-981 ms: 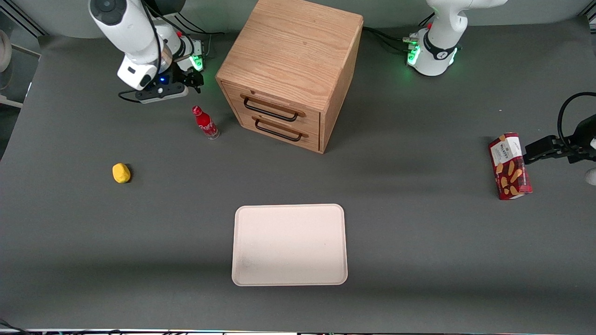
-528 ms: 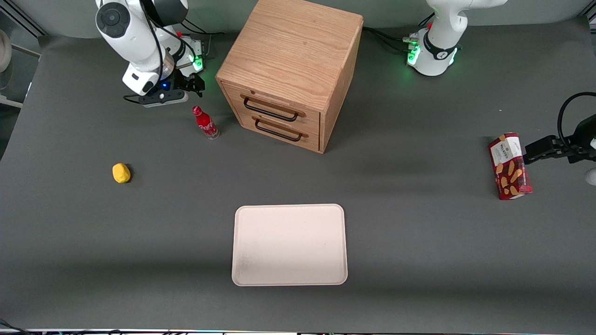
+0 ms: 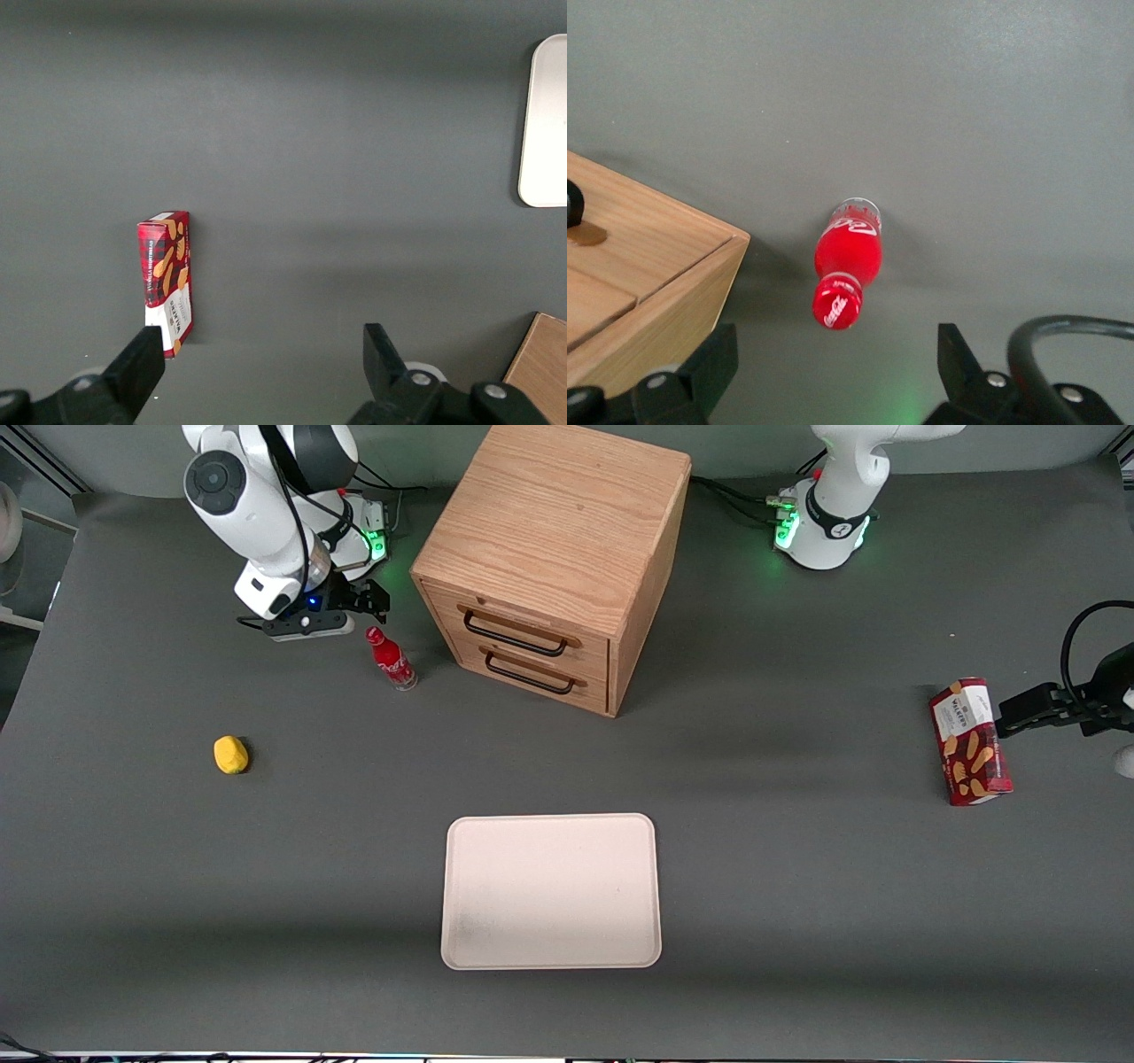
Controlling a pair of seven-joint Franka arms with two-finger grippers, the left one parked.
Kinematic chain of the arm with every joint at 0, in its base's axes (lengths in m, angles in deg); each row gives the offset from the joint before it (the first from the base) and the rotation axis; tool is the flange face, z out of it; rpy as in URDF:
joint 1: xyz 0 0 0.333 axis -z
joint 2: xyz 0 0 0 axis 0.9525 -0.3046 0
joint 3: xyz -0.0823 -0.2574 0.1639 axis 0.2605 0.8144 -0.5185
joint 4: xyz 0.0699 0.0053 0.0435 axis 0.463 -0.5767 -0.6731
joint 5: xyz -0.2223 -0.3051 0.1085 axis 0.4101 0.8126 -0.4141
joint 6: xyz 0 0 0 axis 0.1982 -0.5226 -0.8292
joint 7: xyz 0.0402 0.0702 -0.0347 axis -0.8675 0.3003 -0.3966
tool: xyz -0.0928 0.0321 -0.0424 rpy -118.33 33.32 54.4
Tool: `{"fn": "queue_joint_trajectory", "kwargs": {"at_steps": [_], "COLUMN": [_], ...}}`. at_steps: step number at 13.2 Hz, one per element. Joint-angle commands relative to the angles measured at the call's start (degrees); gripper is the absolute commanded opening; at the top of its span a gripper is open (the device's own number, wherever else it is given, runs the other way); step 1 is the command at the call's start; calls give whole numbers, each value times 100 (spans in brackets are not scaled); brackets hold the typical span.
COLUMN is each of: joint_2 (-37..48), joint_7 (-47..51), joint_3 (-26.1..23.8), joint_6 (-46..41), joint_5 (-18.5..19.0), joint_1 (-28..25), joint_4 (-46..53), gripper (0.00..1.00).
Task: Place coke bottle on tray
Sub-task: 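Lower the open right gripper over the bottle's cap end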
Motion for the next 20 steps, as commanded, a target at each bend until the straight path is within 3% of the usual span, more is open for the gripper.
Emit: {"fn": "queue_joint_trajectory", "kwargs": {"at_steps": [1,8,11,18,20], "joint_2": [-292,-495,-512,-583,-583], "joint_7": [272,484,492,484,484], "joint_3": [-168,-345,-345,-345,-345], "joint_6": [336,591,696,767,776], "joint_5": [-126,-126,-126,-126,-126], "joint_1": [11,11,11,11,2], "joint_4": [-37,-168,-230,-292,-344], "gripper": [100,99,89,78,67]}}
